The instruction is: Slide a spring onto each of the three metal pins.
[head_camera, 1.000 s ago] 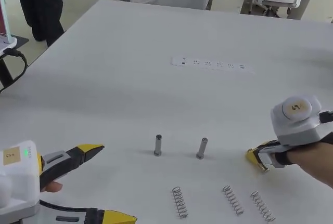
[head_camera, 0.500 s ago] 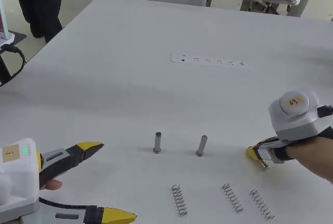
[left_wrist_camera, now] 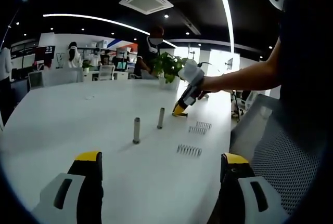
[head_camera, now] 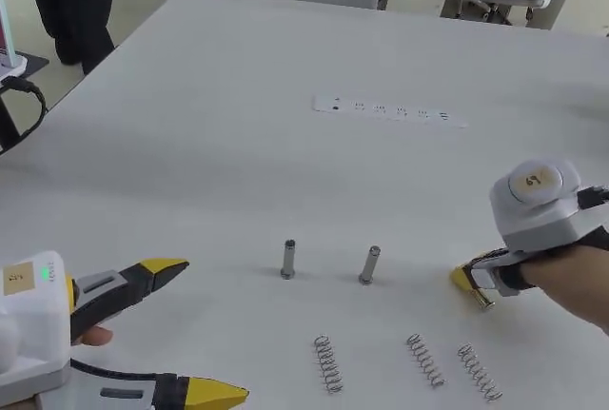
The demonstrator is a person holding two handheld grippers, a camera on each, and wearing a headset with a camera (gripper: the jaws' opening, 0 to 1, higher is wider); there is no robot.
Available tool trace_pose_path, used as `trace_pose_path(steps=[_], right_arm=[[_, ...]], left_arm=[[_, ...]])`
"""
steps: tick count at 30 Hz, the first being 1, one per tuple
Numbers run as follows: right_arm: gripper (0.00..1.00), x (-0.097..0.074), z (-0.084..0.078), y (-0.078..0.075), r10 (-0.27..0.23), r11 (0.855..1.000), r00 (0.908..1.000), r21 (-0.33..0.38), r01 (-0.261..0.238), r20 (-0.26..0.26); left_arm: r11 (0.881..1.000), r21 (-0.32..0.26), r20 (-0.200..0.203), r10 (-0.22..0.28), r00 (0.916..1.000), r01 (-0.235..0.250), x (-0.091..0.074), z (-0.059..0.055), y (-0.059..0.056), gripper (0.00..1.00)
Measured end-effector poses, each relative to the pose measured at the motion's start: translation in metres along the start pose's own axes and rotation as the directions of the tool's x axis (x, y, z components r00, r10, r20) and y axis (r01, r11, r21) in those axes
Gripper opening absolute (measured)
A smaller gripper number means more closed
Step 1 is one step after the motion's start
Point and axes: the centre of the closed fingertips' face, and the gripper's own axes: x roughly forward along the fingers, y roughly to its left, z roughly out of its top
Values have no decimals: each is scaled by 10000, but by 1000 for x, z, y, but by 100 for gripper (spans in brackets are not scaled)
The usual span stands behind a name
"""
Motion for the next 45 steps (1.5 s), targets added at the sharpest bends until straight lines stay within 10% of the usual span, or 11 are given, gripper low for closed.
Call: trace_pose_path(steps=[45], right_arm=[[3, -6, 6, 0, -272, 9986, 9982, 457, 248, 527]], left_arm=[[9999, 150, 104, 35, 9999, -36, -2, 3, 0, 90]])
